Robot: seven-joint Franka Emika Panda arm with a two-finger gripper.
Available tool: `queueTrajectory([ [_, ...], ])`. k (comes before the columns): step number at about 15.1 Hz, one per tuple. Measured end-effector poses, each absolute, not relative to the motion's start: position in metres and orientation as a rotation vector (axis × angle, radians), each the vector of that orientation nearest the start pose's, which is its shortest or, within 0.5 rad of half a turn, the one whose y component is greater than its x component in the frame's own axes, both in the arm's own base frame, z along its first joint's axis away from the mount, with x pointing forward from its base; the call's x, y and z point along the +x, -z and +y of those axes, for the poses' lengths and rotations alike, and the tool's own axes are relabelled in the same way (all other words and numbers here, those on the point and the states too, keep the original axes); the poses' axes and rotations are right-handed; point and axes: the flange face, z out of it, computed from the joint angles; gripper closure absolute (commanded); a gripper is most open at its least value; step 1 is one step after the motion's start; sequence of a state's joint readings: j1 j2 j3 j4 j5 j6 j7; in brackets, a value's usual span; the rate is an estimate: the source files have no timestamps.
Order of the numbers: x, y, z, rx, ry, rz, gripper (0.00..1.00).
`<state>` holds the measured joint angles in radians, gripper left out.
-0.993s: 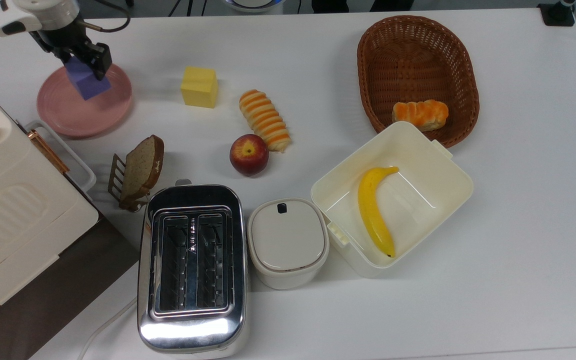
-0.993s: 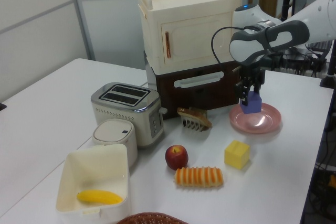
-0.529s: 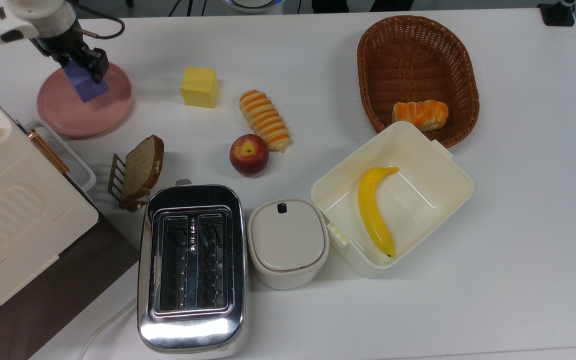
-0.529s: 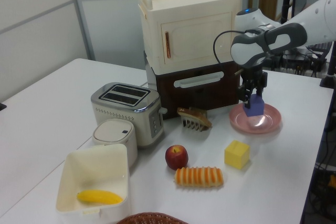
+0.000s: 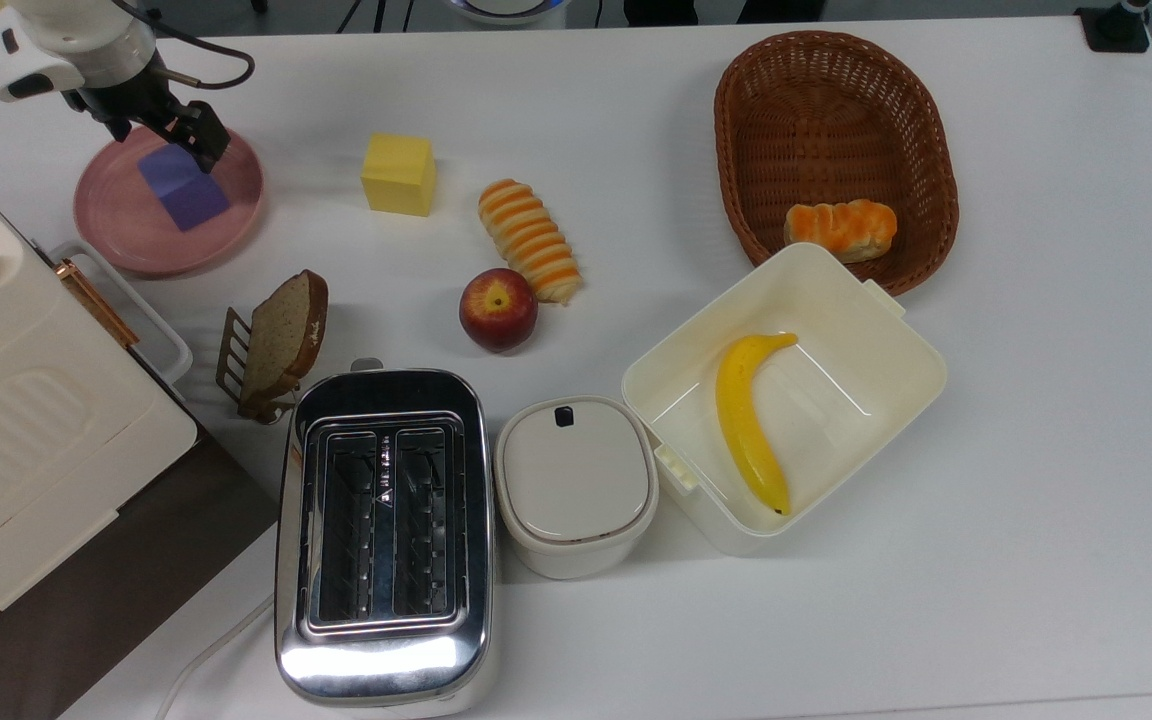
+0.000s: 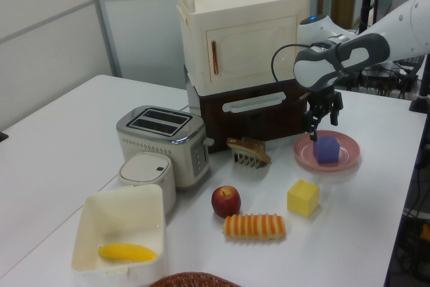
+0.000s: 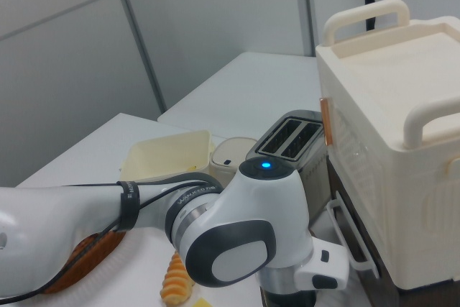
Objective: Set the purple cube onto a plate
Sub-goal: 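Lower the purple cube onto the pink plate, then open the gripper and raise it away from the cube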
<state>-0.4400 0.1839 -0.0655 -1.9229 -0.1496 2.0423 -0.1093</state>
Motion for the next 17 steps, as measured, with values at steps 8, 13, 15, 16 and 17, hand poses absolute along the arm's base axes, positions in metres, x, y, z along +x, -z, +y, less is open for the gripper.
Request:
queueTrajectory([
  [8,0.518,-0.393,-0.289,-3.214,-0.165,0.512,0.0],
  [13,0.558,-0.448,-0.235,-3.246,-0.011,0.468,0.0],
  [15,0.572,-0.486,-0.198,-3.248,-0.004,0.447,0.0],
  [16,0.576,-0.508,-0.18,-3.241,-0.007,0.439,0.0],
  [17,0.577,-0.534,-0.164,-3.225,-0.001,0.436,0.0],
])
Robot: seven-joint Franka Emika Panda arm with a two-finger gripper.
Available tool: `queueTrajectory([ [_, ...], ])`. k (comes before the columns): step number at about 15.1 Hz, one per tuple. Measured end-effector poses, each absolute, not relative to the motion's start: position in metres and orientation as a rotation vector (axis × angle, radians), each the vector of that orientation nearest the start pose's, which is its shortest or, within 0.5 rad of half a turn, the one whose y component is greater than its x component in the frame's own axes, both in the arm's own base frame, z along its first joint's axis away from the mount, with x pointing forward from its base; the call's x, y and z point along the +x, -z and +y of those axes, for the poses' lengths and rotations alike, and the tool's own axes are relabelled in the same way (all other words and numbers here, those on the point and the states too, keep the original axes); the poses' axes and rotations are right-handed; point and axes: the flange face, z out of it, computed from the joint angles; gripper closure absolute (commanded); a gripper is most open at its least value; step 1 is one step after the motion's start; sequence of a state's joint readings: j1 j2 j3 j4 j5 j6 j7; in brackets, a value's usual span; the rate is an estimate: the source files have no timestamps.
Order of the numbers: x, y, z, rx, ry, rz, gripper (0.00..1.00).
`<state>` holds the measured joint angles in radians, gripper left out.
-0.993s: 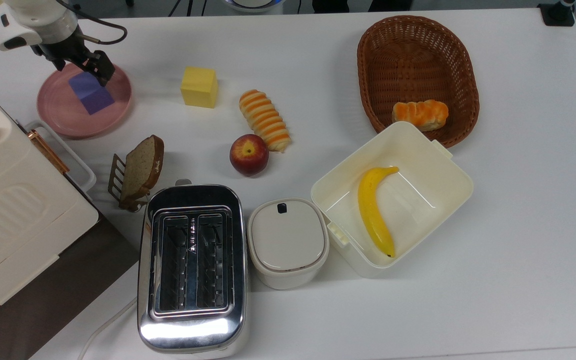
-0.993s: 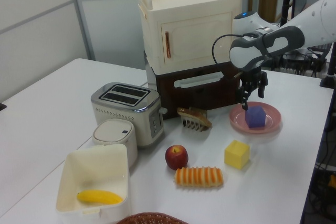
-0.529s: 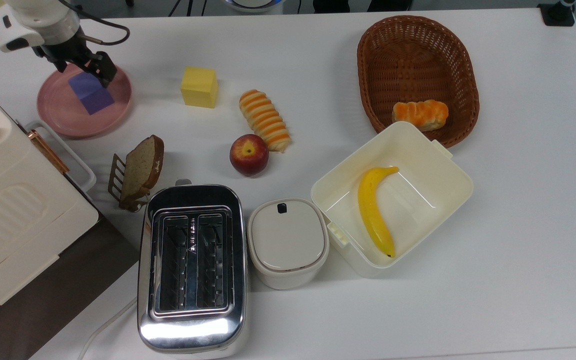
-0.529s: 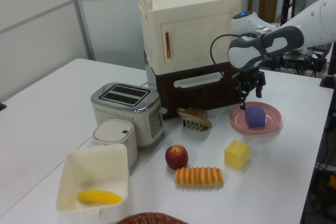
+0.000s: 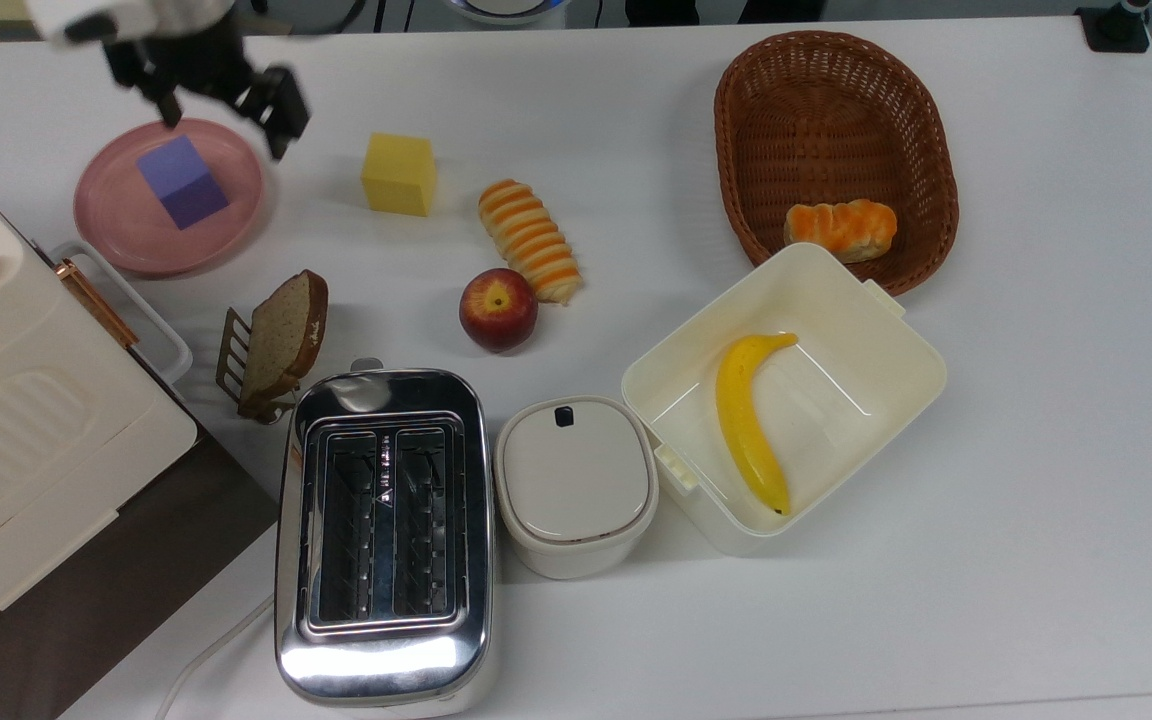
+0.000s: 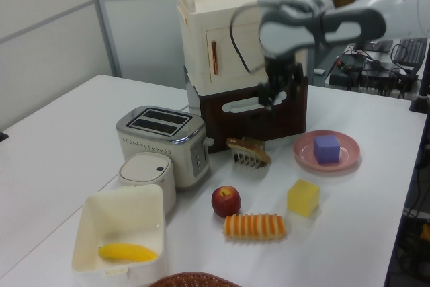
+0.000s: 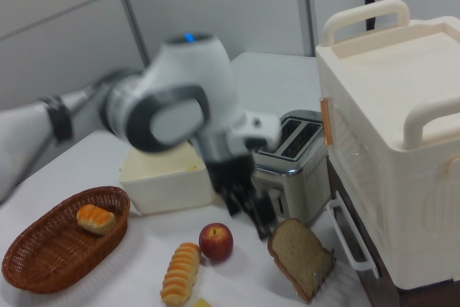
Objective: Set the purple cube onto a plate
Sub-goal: 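Open the gripper and raise it away from the cube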
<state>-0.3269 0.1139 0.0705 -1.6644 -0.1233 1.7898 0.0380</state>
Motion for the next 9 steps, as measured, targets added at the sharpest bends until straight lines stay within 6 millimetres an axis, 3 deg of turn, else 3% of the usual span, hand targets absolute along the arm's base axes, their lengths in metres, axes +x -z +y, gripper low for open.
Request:
queueTrajectory([
  [3,0.562,-0.606,-0.137,-3.179,0.081,0.426,0.0],
  [5,0.554,-0.628,-0.117,-3.169,0.129,0.385,0.0],
  [9,0.563,-0.616,-0.07,-3.17,0.093,0.255,0.0],
])
